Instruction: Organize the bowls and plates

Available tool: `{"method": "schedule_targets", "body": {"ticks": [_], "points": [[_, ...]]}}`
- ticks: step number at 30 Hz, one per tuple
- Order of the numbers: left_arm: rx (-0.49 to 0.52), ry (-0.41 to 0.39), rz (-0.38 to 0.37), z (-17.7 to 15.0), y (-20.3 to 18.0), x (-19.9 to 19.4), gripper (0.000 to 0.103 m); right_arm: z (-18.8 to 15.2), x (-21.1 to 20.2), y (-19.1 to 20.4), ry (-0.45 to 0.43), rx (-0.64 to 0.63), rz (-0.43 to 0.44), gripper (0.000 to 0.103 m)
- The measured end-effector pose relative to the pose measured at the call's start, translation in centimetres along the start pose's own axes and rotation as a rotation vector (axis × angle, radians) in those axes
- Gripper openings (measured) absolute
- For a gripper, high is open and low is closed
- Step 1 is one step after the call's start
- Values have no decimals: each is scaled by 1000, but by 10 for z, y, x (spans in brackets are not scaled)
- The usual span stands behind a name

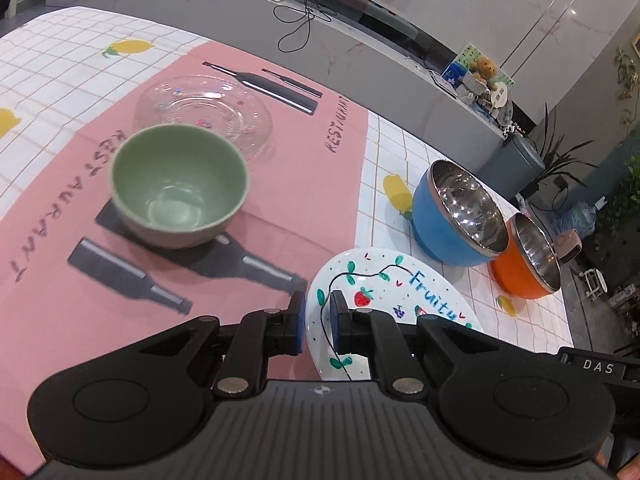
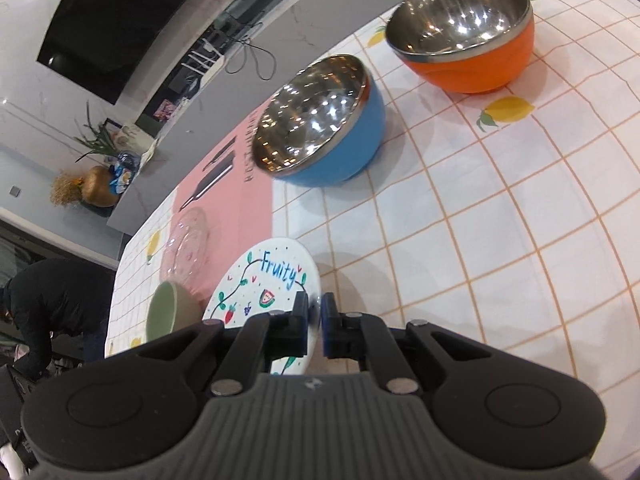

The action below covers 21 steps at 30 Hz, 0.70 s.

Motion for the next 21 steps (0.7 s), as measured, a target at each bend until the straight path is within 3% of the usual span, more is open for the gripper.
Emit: {"method": "schedule_targets", "body": {"ticks": [21], "points": [[-28, 22, 12, -62, 38, -37, 13, -70, -32, 3, 47, -63, 51, 4]]}}
Point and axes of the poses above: each gripper's, at about its wrist camera, not at the fingertips, and x roughly the way its jaws point, y to its left, z to its top, the point moved 1 cm from there along x, roughly the way its jaws point, and after that the axes turned 11 degrees about z, right-handed, at the moved point
